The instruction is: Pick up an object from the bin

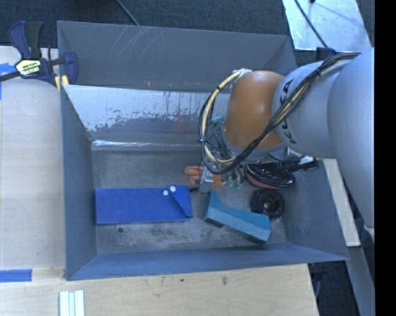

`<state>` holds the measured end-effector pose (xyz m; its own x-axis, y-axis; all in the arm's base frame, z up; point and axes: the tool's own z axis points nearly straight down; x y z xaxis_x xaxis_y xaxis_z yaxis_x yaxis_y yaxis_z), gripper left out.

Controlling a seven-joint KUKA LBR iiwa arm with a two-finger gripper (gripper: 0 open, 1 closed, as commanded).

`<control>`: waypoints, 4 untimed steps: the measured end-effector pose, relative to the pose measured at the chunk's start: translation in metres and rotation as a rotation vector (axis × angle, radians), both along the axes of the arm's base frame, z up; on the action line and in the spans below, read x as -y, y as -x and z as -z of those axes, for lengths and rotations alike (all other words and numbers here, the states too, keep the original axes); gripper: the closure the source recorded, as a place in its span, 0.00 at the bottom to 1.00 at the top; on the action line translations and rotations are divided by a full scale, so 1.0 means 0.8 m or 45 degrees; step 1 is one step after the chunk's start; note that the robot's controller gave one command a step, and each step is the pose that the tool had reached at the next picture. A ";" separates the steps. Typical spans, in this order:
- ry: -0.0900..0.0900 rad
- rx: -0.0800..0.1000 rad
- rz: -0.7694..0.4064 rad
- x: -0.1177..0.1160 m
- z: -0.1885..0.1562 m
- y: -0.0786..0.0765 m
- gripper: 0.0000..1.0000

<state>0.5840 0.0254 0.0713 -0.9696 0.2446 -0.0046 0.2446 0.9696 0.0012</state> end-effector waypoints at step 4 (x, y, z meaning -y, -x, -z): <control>0.000 0.000 0.001 0.000 0.000 0.000 1.00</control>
Offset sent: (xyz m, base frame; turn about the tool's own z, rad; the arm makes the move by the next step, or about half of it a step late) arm 0.0000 0.0000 0.0000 0.0000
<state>0.5840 0.0253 0.0713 -0.9695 0.2451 -0.0046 0.2451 0.9695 0.0013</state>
